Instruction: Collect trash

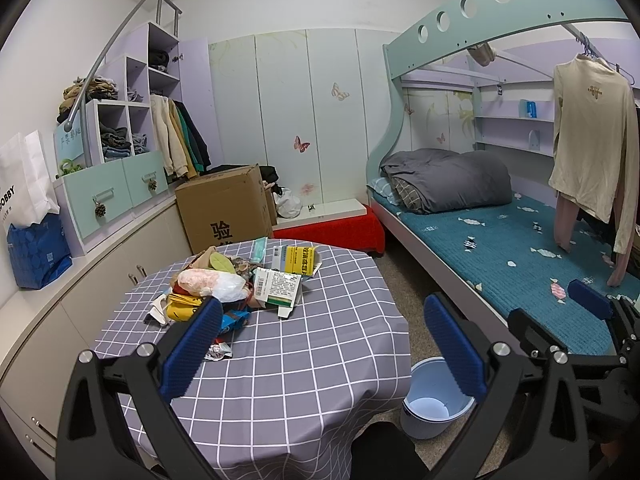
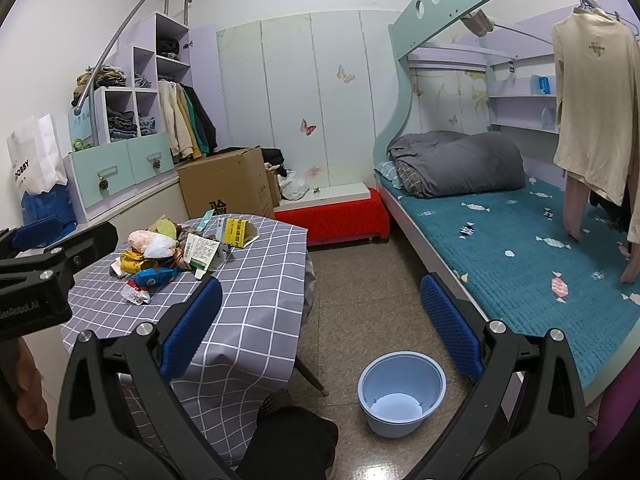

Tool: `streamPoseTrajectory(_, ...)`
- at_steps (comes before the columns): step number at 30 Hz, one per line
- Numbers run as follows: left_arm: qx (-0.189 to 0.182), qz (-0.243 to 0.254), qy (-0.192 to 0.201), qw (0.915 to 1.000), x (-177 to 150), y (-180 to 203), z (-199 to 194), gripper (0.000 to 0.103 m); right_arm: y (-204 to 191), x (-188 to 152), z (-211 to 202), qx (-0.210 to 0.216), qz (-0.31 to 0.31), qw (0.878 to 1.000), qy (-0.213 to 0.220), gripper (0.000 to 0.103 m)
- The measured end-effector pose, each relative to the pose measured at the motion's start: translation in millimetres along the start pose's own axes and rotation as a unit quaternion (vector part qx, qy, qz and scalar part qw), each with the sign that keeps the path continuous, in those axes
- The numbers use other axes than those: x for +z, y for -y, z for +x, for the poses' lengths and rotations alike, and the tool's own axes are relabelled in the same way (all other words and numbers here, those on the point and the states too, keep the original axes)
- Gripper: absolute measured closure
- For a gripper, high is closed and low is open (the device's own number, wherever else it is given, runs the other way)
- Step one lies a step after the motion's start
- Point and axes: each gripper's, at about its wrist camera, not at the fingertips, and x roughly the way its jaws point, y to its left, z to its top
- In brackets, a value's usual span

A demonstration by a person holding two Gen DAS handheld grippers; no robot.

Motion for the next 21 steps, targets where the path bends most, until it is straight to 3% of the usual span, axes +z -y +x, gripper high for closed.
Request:
streamPoseTrajectory(15, -0.001, -0.001, -0.014, 0.9999, -7, -5, 9, 0.004, -4, -1, 10, -0.008, 0.001, 1.000, -0.029, 0.006)
streamPoseTrajectory(21, -0.005, -0.009, -0.039, 0.9992, -15, -19, 23, 0.004, -18, -2, 26, -0.022, -0.007, 0.999, -0.040, 0.006)
